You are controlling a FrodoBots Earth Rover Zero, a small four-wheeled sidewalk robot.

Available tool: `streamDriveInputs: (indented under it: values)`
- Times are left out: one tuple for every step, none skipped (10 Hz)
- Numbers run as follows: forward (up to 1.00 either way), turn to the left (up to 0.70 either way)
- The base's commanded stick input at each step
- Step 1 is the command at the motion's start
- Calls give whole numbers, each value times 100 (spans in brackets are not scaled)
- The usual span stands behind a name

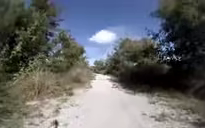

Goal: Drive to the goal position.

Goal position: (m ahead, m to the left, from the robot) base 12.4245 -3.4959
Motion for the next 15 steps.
streamDriveInputs:
  values:
    - [85, 0]
    - [85, 0]
    - [85, 0]
    - [85, 0]
    - [85, 0]
    - [85, 0]
    - [85, 0]
    - [85, 0]
    - [85, 0]
    - [85, 0]
    - [85, 0]
    - [85, 0]
    - [85, -4]
    - [85, -30]
    - [85, -30]
